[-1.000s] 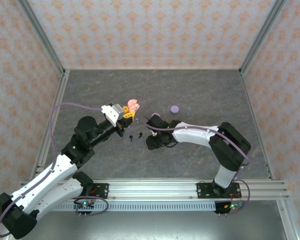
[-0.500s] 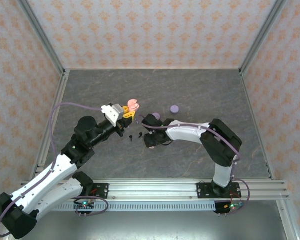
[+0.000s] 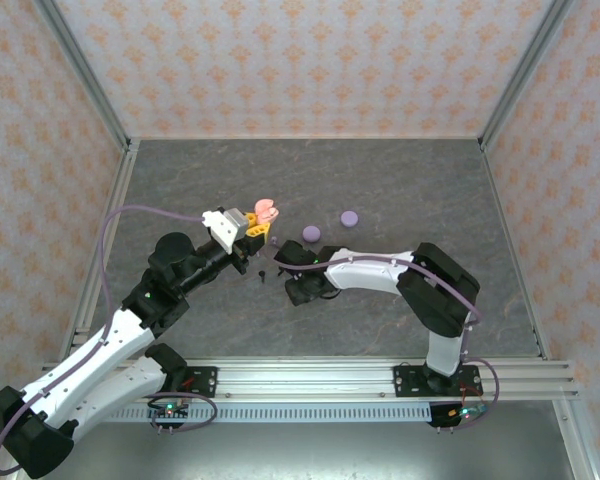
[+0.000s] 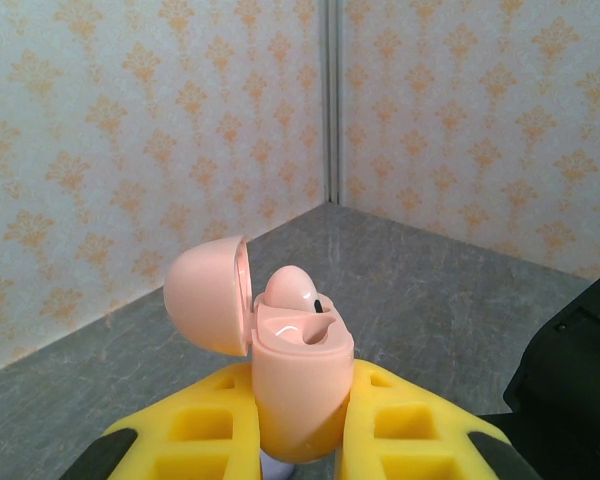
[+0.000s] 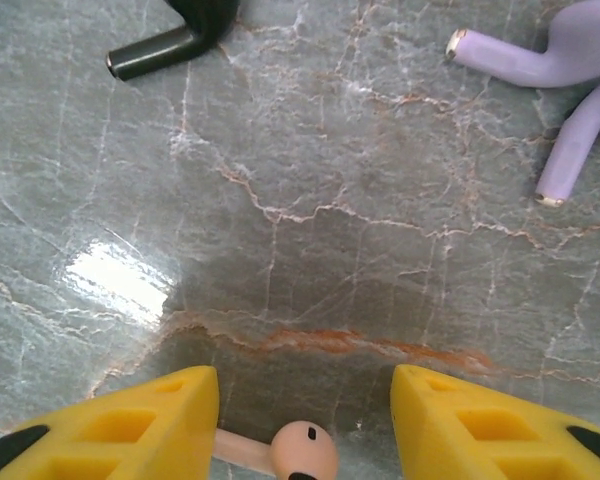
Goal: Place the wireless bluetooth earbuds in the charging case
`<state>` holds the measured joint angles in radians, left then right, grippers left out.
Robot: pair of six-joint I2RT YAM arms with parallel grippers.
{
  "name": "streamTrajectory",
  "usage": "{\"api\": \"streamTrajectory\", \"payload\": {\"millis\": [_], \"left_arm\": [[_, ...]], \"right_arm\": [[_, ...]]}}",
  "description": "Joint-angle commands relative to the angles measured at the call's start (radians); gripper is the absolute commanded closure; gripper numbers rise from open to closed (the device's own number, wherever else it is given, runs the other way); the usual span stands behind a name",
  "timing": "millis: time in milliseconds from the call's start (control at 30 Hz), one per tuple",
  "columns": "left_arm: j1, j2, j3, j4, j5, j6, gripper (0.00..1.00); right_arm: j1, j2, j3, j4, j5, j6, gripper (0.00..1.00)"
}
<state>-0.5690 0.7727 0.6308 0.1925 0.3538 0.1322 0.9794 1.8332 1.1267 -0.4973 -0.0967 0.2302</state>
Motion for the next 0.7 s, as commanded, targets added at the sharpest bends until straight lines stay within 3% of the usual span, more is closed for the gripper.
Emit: {"api": "streamTrajectory", "payload": {"millis": [0,467,667], "left_arm": [[0.005,-0.015,-0.003,0.005,-0.02,0.009,1.0],[0.007,-0.007,0.01,0.003,-0.017,0.009,1.0],[0.008,-0.007,0.016,0.0,-0.015,0.011,1.0]], "right_arm": [[0.012,-0.032,-0.035,-0.115,0.007,0.0,0.52],[0.005,-0.115,-0.059,-0.06,-0.038,0.011,0.56],[-0.012,-0.08,-0.036,-0.039,-0.062,0.03,0.59]]}}
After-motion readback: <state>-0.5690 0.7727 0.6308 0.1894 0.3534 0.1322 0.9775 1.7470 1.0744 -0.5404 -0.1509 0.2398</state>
